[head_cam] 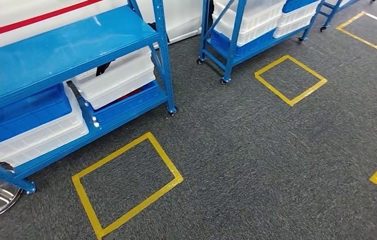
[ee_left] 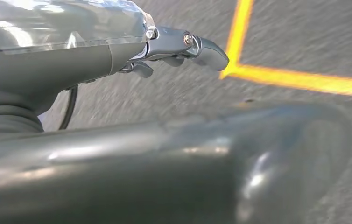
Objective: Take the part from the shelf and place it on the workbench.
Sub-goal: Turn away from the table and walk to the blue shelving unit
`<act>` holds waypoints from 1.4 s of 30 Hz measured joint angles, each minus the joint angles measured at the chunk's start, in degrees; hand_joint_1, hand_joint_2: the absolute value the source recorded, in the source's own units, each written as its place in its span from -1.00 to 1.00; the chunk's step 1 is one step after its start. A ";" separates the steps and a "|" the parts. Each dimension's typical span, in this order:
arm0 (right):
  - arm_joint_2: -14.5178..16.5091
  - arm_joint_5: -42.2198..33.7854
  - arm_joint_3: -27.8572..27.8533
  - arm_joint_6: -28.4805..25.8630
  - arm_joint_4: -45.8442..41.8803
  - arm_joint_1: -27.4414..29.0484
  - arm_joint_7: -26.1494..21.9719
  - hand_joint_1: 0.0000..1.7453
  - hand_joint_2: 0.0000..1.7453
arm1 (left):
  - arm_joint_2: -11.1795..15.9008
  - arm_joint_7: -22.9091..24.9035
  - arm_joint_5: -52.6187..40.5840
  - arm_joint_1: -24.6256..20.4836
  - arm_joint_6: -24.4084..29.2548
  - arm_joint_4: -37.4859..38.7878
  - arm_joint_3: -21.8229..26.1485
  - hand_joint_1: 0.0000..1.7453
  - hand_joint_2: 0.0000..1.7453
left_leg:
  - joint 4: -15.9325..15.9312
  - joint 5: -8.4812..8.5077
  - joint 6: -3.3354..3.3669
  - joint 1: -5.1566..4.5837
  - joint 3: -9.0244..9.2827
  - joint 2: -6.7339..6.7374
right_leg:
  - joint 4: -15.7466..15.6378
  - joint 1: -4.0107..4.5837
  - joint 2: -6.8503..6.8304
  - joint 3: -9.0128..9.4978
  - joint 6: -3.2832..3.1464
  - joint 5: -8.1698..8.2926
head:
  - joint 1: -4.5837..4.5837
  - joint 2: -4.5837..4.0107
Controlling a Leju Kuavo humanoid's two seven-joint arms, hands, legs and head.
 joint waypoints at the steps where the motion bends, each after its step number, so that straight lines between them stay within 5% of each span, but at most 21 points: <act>1: 0.00 -0.17 0.00 0.03 0.03 0.16 0.15 -1.00 -1.00 | 0.03 0.21 0.66 0.48 -0.20 0.01 -0.01 -1.00 -1.00 | -1.64 1.40 -0.16 0.17 0.81 0.22 | 0.10 -0.05 -0.47 0.14 0.19 -0.20 | 0.00 0.00; 3: 0.01 -0.58 -0.01 0.17 0.10 0.37 0.74 -1.00 -1.00 | 0.09 0.30 2.19 1.22 -0.46 0.01 0.03 -1.00 -1.00 | -9.09 4.94 -0.19 0.38 4.69 0.89 | 0.40 -0.11 -1.15 0.42 0.73 -0.67 | 0.00 0.00; 5: 0.02 -1.78 -0.20 0.74 0.14 0.35 1.27 -1.00 -1.00 | 0.09 -0.24 4.47 1.59 -0.59 0.01 0.54 -1.00 -1.00 | -14.19 6.40 0.30 0.20 7.38 1.31 | 0.74 -0.01 -1.63 0.53 1.33 -1.00 | 0.04 0.00; 9: 0.36 -5.49 -1.76 1.80 0.15 0.39 1.20 -1.00 -1.00 | -0.20 -2.75 9.85 2.55 -0.93 0.02 3.34 -1.00 -1.00 | -15.30 6.46 1.84 -0.02 7.88 1.20 | 1.23 -0.19 -1.32 0.56 2.52 -1.56 | 0.09 0.00; 11: 0.69 -7.70 -3.10 2.34 0.17 0.63 0.87 -1.00 -1.00 | -0.63 -3.77 12.15 2.89 -1.32 0.04 5.05 -1.00 -1.00 | -15.71 6.72 2.55 0.13 8.05 1.14 | 5.17 -0.42 0.16 -1.24 2.95 -4.12 | 0.12 0.00; 13: 1.06 -9.64 -4.85 2.87 0.21 0.98 0.69 -1.00 -1.00 | -1.13 -4.25 13.77 3.35 -1.50 0.05 6.79 -1.00 -1.00 | -15.70 6.68 2.86 -0.03 8.01 1.00 | 12.86 -0.45 1.24 -5.05 3.18 -7.76 | 0.13 0.00; 15: 1.41 -10.93 -6.48 3.39 0.23 1.34 0.67 -1.00 -1.00 | -1.58 -4.15 14.69 3.95 -1.51 0.09 8.24 -1.00 -1.00 | -15.66 6.58 2.95 -0.15 8.10 0.71 | 17.21 -0.46 1.42 -7.43 3.26 -8.45 | 0.13 -0.01; 16: 1.59 -11.55 -7.22 3.68 0.24 1.50 0.67 -1.00 -1.00 | -1.79 -3.85 15.14 4.24 -1.52 0.13 8.88 -1.00 -1.00 | -15.63 6.51 2.93 -0.16 8.20 0.51 | 16.13 -0.47 1.43 -7.05 3.19 -7.11 | 0.13 -0.01; 18: 1.93 -12.99 -8.78 4.26 0.25 1.71 0.68 -1.00 -1.00 | -2.43 -2.85 16.41 4.70 -1.57 0.22 10.33 -1.00 -1.00 | -15.53 6.33 2.71 -0.17 8.43 0.13 | 8.81 -0.49 1.56 -3.71 2.86 -2.95 | 0.14 0.00; 20: 2.27 -14.22 -10.40 4.62 0.26 1.76 0.73 -1.00 -1.00 | -3.08 -1.92 17.58 4.95 -1.59 0.28 11.87 -1.00 -1.00 | -15.25 6.08 2.24 -0.38 8.44 -0.22 | 2.60 -0.33 1.82 -0.88 2.42 -0.68 | 0.10 0.00; 26: 2.69 -15.11 -11.93 4.79 0.26 1.77 0.91 -1.00 -1.00 | -3.53 -1.39 18.41 5.17 -1.56 0.30 13.27 -1.00 -1.00 | -15.01 5.84 1.50 -0.48 8.33 -0.38 | 1.21 -0.17 1.85 -0.37 1.83 -0.51 | 0.03 0.00; 30: 3.46 -16.50 -15.15 5.23 0.26 2.10 1.39 -1.00 -1.00 | -4.30 -0.94 19.40 5.62 -1.46 0.32 15.97 -1.00 -1.00 | -0.37 -2.04 -0.06 -0.05 2.03 0.18 | 0.96 -0.04 1.17 -0.29 0.01 -0.40 | -0.02 -0.01; 31: 3.54 -16.58 -15.45 5.31 0.26 2.15 1.39 -1.00 -1.00 | -4.35 -0.95 19.42 5.69 -1.46 0.32 16.21 -1.00 -1.00 | 1.31 -2.24 -0.12 -0.02 1.32 0.20 | 1.04 0.01 1.11 -0.29 -0.03 -0.46 | -0.02 -0.01; 33: 3.66 -16.69 -15.97 5.41 0.26 2.18 1.40 -1.00 -1.00 | -4.39 -0.98 19.46 5.79 -1.46 0.32 16.56 -1.00 -1.00 | -2.02 0.47 -0.01 -0.02 3.07 0.27 | 1.20 0.04 1.08 -0.19 0.00 -0.58 | -0.02 -0.01; 36: 3.91 -16.75 -16.38 5.43 0.26 2.18 1.40 -1.00 -1.00 | -4.40 -1.16 19.58 5.68 -1.46 0.32 16.85 -1.00 -1.00 | -12.88 4.76 0.71 -0.27 8.39 0.55 | 1.41 0.23 1.06 -0.01 0.51 -0.81 | 0.01 -0.01; 40: 4.10 -16.14 -16.62 5.53 0.24 2.14 1.11 -1.00 -1.00 | -4.62 -1.64 19.87 5.78 -1.48 0.32 17.04 -1.00 -1.00 | -15.17 5.19 1.92 -0.43 9.14 0.31 | 1.55 0.19 0.91 0.02 1.79 -0.95 | 0.07 0.00; 42: 4.15 -15.02 -16.59 5.44 0.23 2.17 1.02 -1.00 -1.00 | -4.83 -1.84 19.82 5.78 -1.48 0.32 17.17 -1.00 -1.00 | -15.74 5.65 2.71 -0.17 9.38 0.06 | 4.15 0.10 1.09 -1.01 2.25 -2.95 | 0.17 0.00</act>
